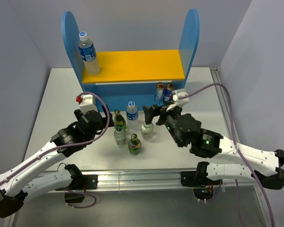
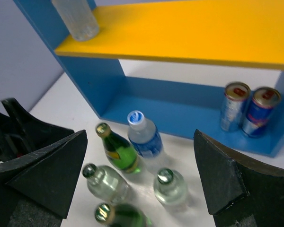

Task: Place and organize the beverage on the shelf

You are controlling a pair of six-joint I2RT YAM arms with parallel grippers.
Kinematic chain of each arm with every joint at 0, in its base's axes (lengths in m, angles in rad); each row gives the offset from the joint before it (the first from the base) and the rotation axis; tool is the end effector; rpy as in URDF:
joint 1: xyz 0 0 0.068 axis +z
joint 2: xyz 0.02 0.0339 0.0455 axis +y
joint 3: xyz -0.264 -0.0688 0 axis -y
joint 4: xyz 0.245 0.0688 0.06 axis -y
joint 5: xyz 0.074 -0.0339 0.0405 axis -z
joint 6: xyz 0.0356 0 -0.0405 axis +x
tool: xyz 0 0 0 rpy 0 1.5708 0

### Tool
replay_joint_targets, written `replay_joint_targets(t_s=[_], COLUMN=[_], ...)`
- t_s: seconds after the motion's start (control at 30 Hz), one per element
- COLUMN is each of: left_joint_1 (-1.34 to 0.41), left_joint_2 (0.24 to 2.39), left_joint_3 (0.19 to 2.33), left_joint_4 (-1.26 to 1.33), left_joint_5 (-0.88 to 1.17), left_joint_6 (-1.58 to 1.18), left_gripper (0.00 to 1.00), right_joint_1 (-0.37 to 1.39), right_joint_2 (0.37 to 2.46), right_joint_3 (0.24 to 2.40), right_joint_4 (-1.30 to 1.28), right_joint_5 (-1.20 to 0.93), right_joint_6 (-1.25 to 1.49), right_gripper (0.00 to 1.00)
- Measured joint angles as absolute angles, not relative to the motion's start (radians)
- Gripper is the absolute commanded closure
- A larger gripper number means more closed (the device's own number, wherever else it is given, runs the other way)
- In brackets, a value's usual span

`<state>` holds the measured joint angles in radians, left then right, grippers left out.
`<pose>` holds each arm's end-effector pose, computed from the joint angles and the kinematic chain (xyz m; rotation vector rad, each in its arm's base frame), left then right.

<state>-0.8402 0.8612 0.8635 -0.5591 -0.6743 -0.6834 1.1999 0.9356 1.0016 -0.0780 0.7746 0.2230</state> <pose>0.1362 -0.1187 0.3205 -0.2279 1.9925 -0.2554 0.0969 0.1805 0.4008 -0.1684 1.5927 0.4994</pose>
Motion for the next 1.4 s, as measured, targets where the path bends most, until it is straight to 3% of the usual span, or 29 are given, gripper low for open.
replay_joint_targets(t_s=[0.23,0.4,0.73,0.97,1.4], left_joint_1=[-0.877,-1.006,-1.227,-1.187,-0.95], left_joint_2=[0.868,0.847,0.855,0.967,1.121], left_joint_3=[0.762,0.742,0.777,0.804,0.896], left_joint_4=[-0.558,-0.624,-0.807,-0.687,-0.36], left_joint_5=[-0.73,-0.775,-0.921,-0.967,-0.864], left_joint_6=[-0.797,-0.904,-1.112,-0.998,-0.692], left_gripper=[0.01,0.01,0.01,0.01,0.01], right_joint_1=[1.205,1.207,1.207,1.208,1.215], right_joint_2=[0.761,0.68,0.663,0.648,0.567], right_joint_3=[0.905,0.862,0.815,0.81,0.793], right_joint_4=[-0.223,-0.282,-0.334,-0.381,-0.463], right_joint_5=[0.81,0.836,0.845,0.845,0.85], right_joint_6=[0.284,0.313,0.365,0.398,0.438], right_gripper=[0.0,0.0,0.0,0.0,0.0])
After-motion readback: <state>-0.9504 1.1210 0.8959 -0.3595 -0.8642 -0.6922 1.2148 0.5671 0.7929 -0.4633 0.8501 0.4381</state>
